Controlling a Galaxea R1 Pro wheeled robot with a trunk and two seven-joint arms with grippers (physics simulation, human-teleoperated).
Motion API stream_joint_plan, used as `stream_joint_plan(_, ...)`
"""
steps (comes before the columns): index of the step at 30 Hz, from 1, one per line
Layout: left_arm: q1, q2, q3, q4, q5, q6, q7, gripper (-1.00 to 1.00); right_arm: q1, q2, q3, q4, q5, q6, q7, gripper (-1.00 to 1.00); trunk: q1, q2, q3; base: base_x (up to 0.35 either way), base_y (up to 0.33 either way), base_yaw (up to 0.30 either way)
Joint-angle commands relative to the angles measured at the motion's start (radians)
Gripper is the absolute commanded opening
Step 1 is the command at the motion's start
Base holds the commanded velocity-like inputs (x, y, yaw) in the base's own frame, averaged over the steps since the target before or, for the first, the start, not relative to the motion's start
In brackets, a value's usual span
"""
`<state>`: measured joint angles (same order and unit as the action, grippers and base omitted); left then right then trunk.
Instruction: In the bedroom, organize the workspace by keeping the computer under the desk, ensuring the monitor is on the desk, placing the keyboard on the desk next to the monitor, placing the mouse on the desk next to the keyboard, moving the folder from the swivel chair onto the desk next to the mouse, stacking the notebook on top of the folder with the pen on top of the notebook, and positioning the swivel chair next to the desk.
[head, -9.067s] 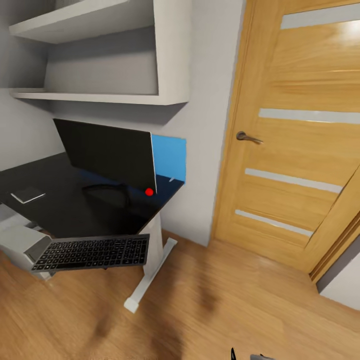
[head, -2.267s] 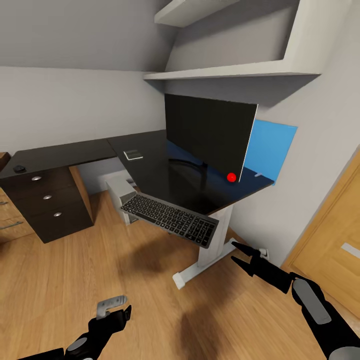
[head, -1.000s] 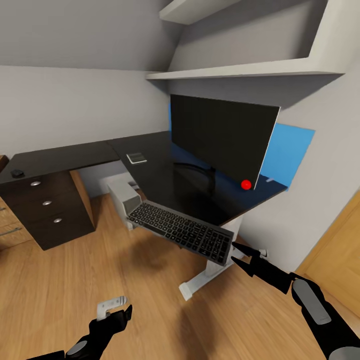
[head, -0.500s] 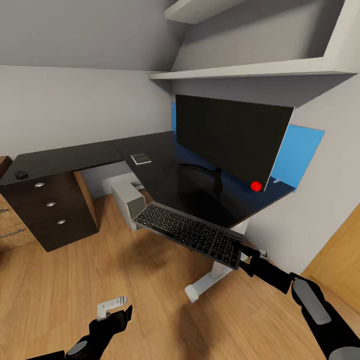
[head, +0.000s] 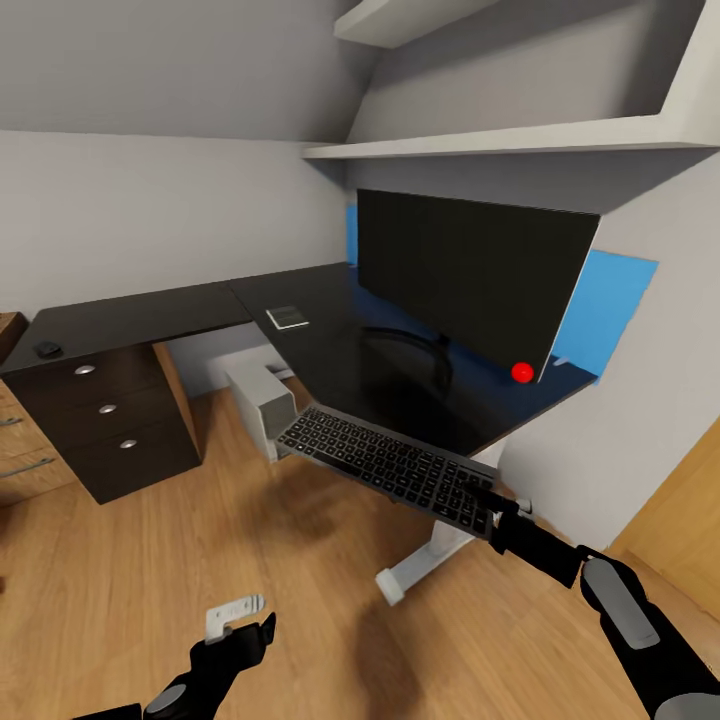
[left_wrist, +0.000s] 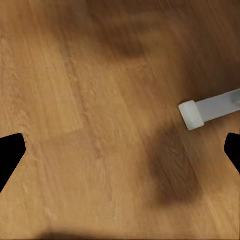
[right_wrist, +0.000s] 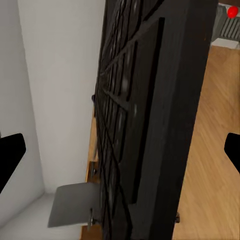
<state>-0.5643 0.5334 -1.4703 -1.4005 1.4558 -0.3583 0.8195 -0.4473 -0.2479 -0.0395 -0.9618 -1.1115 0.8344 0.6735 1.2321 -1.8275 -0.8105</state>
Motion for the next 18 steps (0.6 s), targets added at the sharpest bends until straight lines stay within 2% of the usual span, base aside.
stream_joint_plan(1, -0.002, 0.000, -0.004, 0.000, 0.005, -0.005, 0.002, 1.00, -0.001, 0.007, -0.002, 0.001, -0.001, 0.006, 0.001, 1.00, 0.000, 0.000, -0.001, 0.000, 0.084, 0.000)
stream_joint_plan(3, -0.002, -0.001, -0.006, 0.003, 0.006, -0.004, 0.003, 1.00, -0.001, 0.019, -0.003, 0.007, 0.000, 0.005, 0.001, 1.00, 0.000, 0.000, -0.001, 0.000, 0.033, 0.000)
stream_joint_plan(10, -0.002, -0.001, -0.007, 0.004, 0.006, -0.005, 0.002, 1.00, -0.001, 0.024, -0.003, 0.009, 0.001, 0.006, 0.000, 1.00, 0.000, 0.000, -0.001, 0.000, 0.007, 0.000)
stream_joint_plan(11, -0.002, -0.001, -0.007, 0.004, 0.006, -0.005, 0.002, 1.00, -0.001, 0.024, -0.003, 0.009, 0.001, 0.006, 0.000, -1.00, 0.000, 0.000, -0.001, 0.000, 0.000, 0.000)
stream_joint_plan(18, -0.002, -0.001, -0.007, 0.005, 0.006, -0.005, 0.001, 1.00, -0.001, 0.024, -0.003, 0.009, 0.001, 0.005, 0.001, -1.00, 0.000, 0.000, -0.001, 0.000, 0.000, 0.000)
